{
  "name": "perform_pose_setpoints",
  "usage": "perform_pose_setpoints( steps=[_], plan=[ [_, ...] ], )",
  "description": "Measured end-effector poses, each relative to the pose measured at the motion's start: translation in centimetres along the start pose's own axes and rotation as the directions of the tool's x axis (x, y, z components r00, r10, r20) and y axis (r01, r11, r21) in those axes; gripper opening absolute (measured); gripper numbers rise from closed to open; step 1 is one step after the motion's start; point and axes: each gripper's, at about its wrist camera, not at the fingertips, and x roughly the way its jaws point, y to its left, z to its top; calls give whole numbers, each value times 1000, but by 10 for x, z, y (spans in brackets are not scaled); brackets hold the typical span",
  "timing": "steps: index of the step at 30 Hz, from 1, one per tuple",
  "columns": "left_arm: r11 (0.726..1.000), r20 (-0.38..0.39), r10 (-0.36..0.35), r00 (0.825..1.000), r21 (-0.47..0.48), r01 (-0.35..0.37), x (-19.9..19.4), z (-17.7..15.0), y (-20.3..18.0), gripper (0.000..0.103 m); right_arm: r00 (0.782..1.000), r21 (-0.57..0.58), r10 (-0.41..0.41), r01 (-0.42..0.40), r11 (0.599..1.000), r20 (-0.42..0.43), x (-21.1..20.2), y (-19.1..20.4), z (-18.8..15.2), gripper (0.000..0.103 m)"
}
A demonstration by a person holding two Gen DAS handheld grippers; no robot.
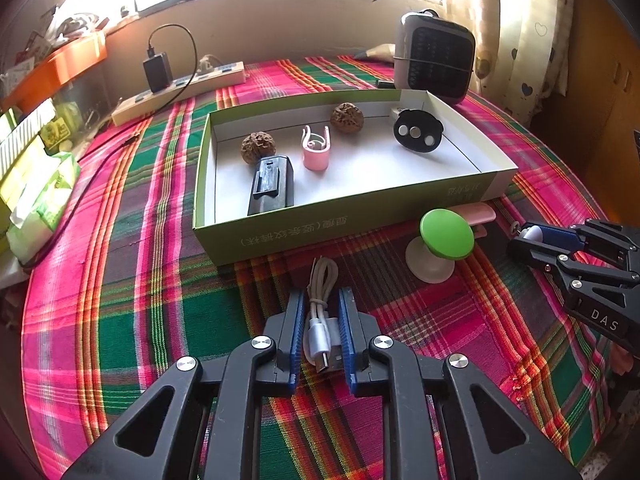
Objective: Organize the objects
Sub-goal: 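Grasp the white cable with the left tool while the right tool holds the egg, then lift the white cable and white egg and carry both toward the tray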
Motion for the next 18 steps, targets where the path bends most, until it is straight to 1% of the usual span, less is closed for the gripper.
perform_pose_setpoints(
  steps=[11,18],
  plan=[
    [1000,8,-16,1000,-6,16,-2,0,1,15,1000,9,12,-12,1000,10,-2,1,1,26],
    [1000,35,-15,999,-3,15,-12,5,0,14,999,13,20,-20,1000,31,-7,2,6,26]
  ],
)
